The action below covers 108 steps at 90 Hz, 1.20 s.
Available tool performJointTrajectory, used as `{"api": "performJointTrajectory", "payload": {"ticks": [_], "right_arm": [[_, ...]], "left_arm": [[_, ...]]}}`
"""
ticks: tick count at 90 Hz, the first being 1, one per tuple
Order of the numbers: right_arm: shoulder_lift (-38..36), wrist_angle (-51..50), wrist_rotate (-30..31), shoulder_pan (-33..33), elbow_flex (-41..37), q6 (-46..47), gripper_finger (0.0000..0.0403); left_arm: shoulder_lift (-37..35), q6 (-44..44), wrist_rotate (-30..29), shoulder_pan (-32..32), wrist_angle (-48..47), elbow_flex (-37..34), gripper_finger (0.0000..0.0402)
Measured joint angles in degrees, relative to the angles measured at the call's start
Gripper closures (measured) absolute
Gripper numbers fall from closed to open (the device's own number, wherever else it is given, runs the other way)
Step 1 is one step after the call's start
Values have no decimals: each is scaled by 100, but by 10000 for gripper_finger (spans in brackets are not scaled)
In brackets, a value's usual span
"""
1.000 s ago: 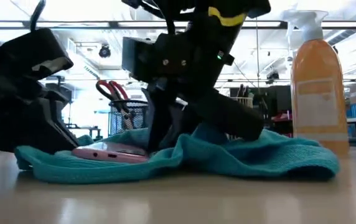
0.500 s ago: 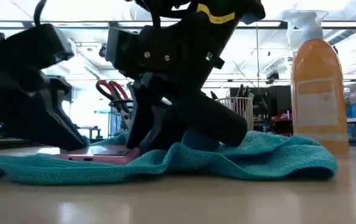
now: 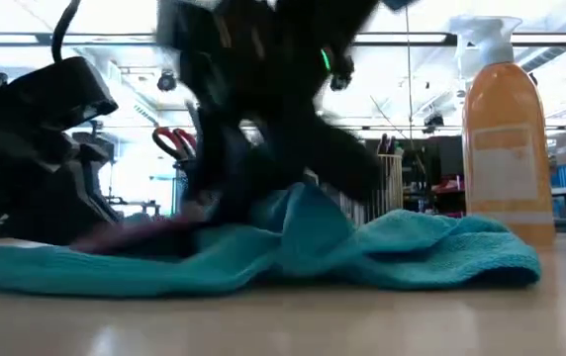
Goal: Apply microfiber cloth
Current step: Wipe the front and back of the cellphone with the blue microfiber cloth
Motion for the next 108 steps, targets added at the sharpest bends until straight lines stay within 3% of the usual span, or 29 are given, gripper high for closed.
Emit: {"api": "performJointTrajectory", "payload": {"ticks": [28, 57, 66, 78, 91, 108], "right_arm": [[2, -9, -58, -111, 215, -121, 272], [43, 153, -1493, -453, 211, 530, 312], [45, 226, -1933, -556, 209, 912, 341], [-25, 162, -2029, -615, 240, 1304, 388], [-203, 8, -2068, -633, 316, 1674, 392], [-795, -140, -2103, -637, 324, 2417, 398]], "left_arm": [[-22, 179, 26, -4, 75, 3, 381], [-310, 491, 91, -31, -73, 7, 381], [-516, 491, 210, -54, -473, 3, 381], [-851, 375, 288, -151, -1373, -3, 381], [-1212, 147, 325, -245, -2267, -51, 381], [-1562, -590, 310, -389, -2507, -417, 381]]}}
